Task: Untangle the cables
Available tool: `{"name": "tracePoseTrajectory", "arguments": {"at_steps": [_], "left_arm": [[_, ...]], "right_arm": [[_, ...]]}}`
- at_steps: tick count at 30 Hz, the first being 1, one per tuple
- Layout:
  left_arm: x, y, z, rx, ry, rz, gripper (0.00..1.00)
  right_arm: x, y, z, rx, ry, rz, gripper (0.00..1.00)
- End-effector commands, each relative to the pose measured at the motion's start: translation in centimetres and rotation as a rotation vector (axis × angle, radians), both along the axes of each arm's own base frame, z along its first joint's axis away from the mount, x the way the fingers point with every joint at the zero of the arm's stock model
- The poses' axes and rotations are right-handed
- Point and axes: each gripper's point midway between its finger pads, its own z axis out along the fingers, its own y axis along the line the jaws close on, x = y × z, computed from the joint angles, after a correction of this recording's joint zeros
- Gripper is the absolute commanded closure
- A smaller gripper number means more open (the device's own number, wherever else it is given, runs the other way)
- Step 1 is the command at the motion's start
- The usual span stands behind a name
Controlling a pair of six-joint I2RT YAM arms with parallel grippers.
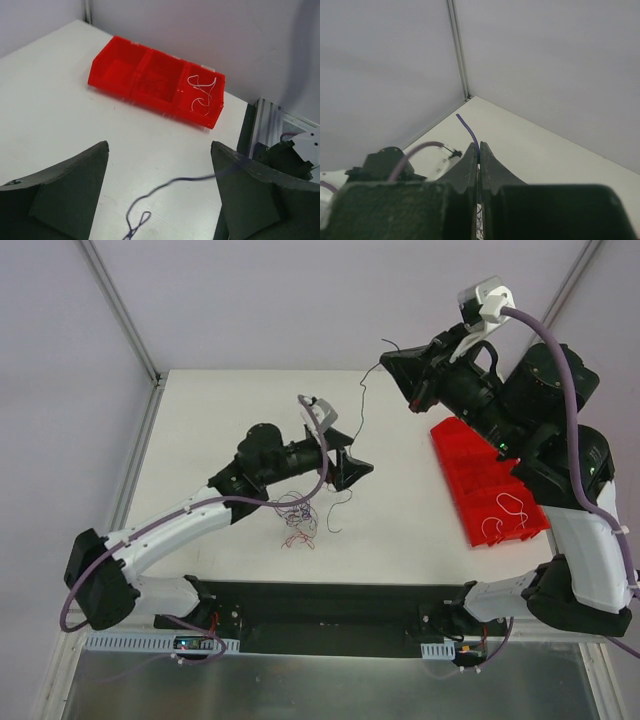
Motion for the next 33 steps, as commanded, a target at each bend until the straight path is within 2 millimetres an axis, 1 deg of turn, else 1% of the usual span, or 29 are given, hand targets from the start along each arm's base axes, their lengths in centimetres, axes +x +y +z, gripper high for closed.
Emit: {"name": "tracePoseTrajectory", "arguments": {"at_steps": [1, 3, 5, 7, 8, 9, 10, 11, 12, 14, 15, 16, 17, 18, 20, 22, 23, 24, 25, 26, 27, 29, 31, 33], "left_arm": [[2.8, -1.5, -4.1, 0.044, 0.06, 0.085, 0.22], [4.7, -0.7, -9.3, 0.109, 0.159, 0.196, 0.33], [6.1, 0.9, -14.7, 0.175, 0.276, 0.287, 0.39], [7.5, 3.5, -19.6, 0.23, 0.424, 0.41, 0.49], [7.8, 5.5, -22.4, 0.281, 0.535, 0.472, 0.53], [8.0, 7.4, -24.2, 0.306, 0.64, 0.532, 0.56], [8.1, 8.6, -25.0, 0.31, 0.703, 0.57, 0.6], [8.1, 9.9, -25.3, 0.315, 0.74, 0.602, 0.62], [8.1, 11.1, -25.3, 0.326, 0.743, 0.644, 0.63], [8.1, 13.3, -24.2, 0.358, 0.708, 0.728, 0.62], [8.0, 14.1, -23.4, 0.365, 0.688, 0.752, 0.6], [8.0, 14.9, -22.7, 0.366, 0.674, 0.777, 0.59], [7.8, 15.7, -22.3, 0.372, 0.672, 0.794, 0.59], [7.8, 16.4, -21.8, 0.367, 0.664, 0.807, 0.59], [7.6, 17.5, -21.6, 0.371, 0.656, 0.823, 0.62], [7.8, 19.4, -22.0, 0.373, 0.683, 0.867, 0.68], [7.7, 20.0, -22.4, 0.373, 0.703, 0.877, 0.72], [7.7, 20.8, -22.6, 0.37, 0.719, 0.892, 0.78], [7.6, 21.4, -22.8, 0.364, 0.737, 0.906, 0.86], [7.5, 22.1, -23.1, 0.354, 0.762, 0.921, 0.96], [7.3, 22.5, -23.1, 0.336, 0.777, 0.928, 1.0], [7.2, 23.3, -23.1, 0.307, 0.795, 0.945, 1.0], [7.2, 23.8, -22.6, 0.284, 0.789, 0.967, 1.0], [7.1, 25.0, -22.3, 0.252, 0.783, 1.035, 1.0]], "right_arm": [[-1.3, -1.5, 4.7, 0.128, -0.073, 0.004, 1.0], [-1.9, -2.7, 6.8, 0.172, -0.116, -0.012, 1.0], [-2.5, -4.1, 9.1, 0.222, -0.167, -0.034, 1.0], [-3.2, -5.6, 11.1, 0.271, -0.218, -0.055, 1.0], [-3.4, -6.2, 11.9, 0.291, -0.245, -0.071, 1.0], [-3.6, -6.8, 12.6, 0.309, -0.268, -0.084, 1.0], [-3.6, -7.4, 13.1, 0.318, -0.286, -0.105, 1.0], [-3.7, -7.8, 13.5, 0.324, -0.301, -0.117, 1.0], [-3.5, -8.0, 13.6, 0.319, -0.312, -0.132, 1.0], [-3.0, -8.2, 13.2, 0.294, -0.316, -0.16, 1.0], [-2.6, -8.2, 12.8, 0.277, -0.312, -0.182, 1.0], [-2.0, -7.9, 12.0, 0.253, -0.298, -0.196, 1.0], [-1.5, -7.8, 11.5, 0.236, -0.29, -0.209, 1.0], [-0.7, -7.5, 10.5, 0.213, -0.271, -0.23, 1.0], [0.7, -7.4, 9.0, 0.182, -0.238, -0.28, 1.0], [1.6, -7.3, 8.2, 0.168, -0.218, -0.301, 1.0], [1.8, -7.0, 7.9, 0.159, -0.211, -0.295, 1.0], [2.0, -7.1, 7.6, 0.153, -0.206, -0.302, 1.0], [2.2, -7.2, 7.5, 0.148, -0.202, -0.314, 1.0], [2.5, -7.5, 7.3, 0.14, -0.2, -0.333, 1.0], [2.7, -7.8, 7.2, 0.137, -0.196, -0.35, 1.0], [2.5, -8.1, 7.7, 0.148, -0.206, -0.35, 1.0], [2.3, -8.4, 8.2, 0.154, -0.217, -0.353, 1.0], [2.5, -9.1, 8.6, 0.154, -0.223, -0.393, 1.0]]}}
